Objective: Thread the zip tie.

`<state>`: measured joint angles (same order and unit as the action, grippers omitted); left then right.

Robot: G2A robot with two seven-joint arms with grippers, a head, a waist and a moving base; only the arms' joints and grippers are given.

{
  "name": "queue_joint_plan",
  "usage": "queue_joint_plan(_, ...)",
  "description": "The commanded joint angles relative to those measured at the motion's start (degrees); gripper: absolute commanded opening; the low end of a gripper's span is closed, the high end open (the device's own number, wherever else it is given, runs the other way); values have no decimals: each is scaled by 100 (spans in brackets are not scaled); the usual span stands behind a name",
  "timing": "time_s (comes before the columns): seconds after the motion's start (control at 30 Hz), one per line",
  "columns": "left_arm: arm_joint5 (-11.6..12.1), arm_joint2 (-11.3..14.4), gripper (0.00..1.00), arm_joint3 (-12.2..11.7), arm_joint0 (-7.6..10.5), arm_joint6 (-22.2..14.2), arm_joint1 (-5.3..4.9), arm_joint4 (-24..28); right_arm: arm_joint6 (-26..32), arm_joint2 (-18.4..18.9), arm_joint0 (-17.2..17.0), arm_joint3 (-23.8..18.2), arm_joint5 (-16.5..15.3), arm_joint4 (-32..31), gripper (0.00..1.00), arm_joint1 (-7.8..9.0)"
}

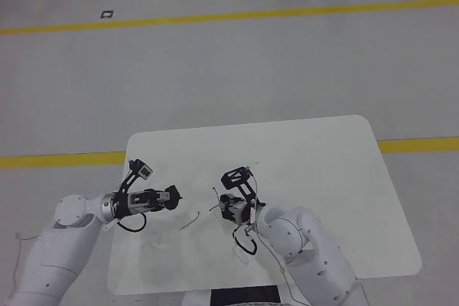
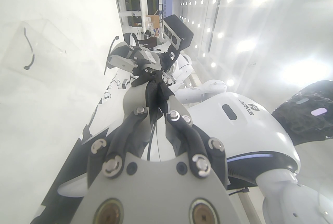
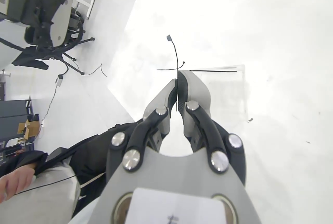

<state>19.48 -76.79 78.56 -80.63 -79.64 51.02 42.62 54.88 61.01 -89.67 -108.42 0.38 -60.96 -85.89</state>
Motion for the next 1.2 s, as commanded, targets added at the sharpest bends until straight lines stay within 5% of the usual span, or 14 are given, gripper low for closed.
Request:
queue_joint_plan(0.0, 0, 0, 0, 0, 0, 0, 0, 0, 0, 0, 0, 0, 0, 1, 0, 0)
queue_joint_plan(0.3, 0, 0, 0, 0, 0, 0, 0, 0, -1661, 76, -398, -97, 252, 482, 0, 17)
queue_joint_plan(0.57, 0, 0, 0, 0, 0, 0, 0, 0, -3144, -12, -990, -348, -285, 833, 0, 71)
queue_joint_plan(0.97, 0, 0, 0, 0, 0, 0, 0, 0, -3422, -143, -1087, -402, -423, 684, 0, 100)
queue_joint_plan(1.17, 0, 273, 0, 27, -28, 587, 83, 104, -4263, -333, -1155, -349, -197, 533, 0, 88)
